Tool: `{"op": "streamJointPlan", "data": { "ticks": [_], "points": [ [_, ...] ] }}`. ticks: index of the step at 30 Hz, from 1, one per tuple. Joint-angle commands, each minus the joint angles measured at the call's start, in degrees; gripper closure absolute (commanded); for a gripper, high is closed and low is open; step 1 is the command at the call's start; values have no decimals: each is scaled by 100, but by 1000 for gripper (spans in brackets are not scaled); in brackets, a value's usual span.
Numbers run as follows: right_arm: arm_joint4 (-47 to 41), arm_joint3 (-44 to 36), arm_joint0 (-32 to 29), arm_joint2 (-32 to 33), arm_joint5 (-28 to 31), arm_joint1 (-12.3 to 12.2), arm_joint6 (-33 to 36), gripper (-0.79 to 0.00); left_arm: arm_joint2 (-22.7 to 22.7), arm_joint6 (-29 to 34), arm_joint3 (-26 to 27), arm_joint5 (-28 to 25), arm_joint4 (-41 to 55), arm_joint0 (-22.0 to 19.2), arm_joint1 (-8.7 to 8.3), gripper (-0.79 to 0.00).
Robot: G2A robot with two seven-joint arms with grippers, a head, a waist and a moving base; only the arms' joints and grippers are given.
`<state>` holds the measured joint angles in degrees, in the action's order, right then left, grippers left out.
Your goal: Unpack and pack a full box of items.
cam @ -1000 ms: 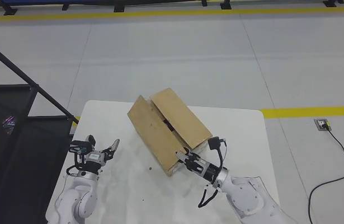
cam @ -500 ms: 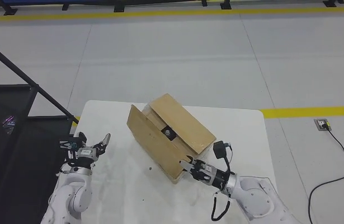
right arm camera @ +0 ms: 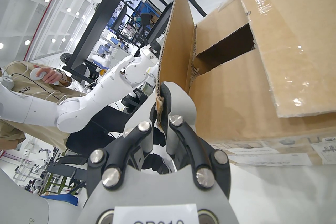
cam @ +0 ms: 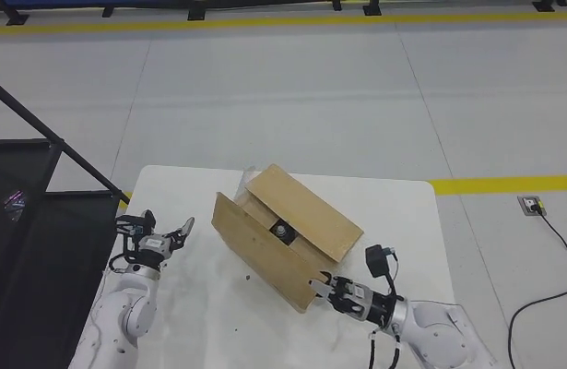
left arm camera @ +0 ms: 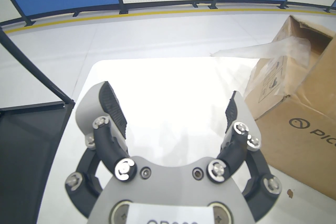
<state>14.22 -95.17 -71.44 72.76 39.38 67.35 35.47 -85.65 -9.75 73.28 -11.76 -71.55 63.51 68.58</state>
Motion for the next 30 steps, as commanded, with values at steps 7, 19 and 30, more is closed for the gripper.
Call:
{"op": "streamJointPlan", "data": {
  "ticks": [7, 19, 30],
  "points": [
    [35, -106, -138, 94, -70, -48, -80, -785, 363, -193, -637, -191, -252, -487, 48, -785],
    [515, -744, -919, 794, 210, -163, -866, -785, 679, -657, -1076, -702, -592, -807, 66, -785],
    [2011, -1291, -1571, 1319, -329, -168, -1937, -785, 636, -878, -902, -962, -769, -541, 7, -785]
  ]
}}
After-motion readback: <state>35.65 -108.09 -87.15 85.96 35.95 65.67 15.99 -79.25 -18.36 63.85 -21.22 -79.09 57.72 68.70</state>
